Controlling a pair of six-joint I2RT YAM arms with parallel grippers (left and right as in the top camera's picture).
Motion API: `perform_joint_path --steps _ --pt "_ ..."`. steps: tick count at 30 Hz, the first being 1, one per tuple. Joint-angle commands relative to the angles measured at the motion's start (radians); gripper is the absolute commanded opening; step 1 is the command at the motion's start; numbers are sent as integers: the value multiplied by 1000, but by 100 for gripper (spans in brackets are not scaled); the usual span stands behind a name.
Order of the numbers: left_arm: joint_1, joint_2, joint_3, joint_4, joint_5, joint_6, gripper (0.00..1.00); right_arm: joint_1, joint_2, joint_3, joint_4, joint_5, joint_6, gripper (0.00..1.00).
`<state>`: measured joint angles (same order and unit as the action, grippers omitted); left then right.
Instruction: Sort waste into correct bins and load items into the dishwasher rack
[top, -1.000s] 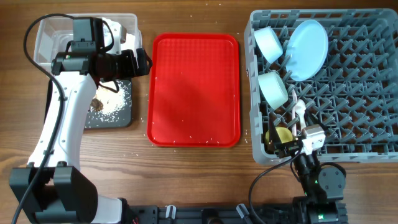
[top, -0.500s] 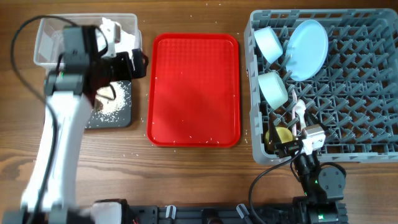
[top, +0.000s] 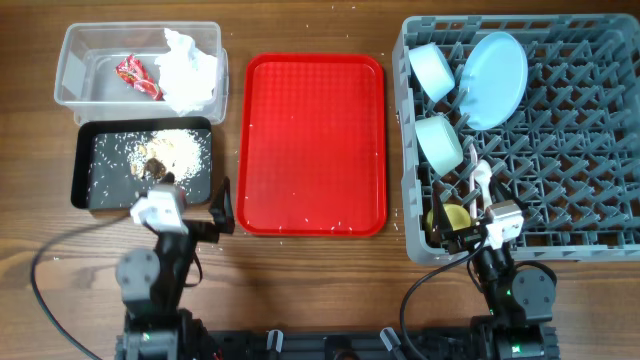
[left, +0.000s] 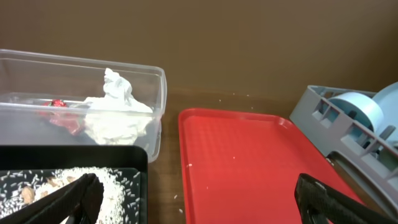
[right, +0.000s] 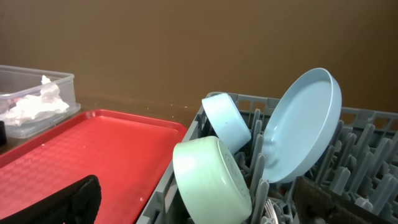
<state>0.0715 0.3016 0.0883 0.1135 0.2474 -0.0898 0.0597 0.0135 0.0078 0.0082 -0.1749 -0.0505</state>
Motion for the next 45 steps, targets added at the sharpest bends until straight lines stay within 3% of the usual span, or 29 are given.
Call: perform_joint_path --steps 1,7,10,45 --pt "6 -133 -82 17 -27 8 100 -5 -9 -2 4 17 7 100" --pt "6 -238 -82 -53 -74 8 100 -5 -9 -2 4 16 8 100" --pt "6 -297 -82 -179 -76 8 100 -5 -9 -2 4 16 7 100" --pt "6 -299 -82 -175 -77 8 100 -5 -9 -2 4 16 7 100"
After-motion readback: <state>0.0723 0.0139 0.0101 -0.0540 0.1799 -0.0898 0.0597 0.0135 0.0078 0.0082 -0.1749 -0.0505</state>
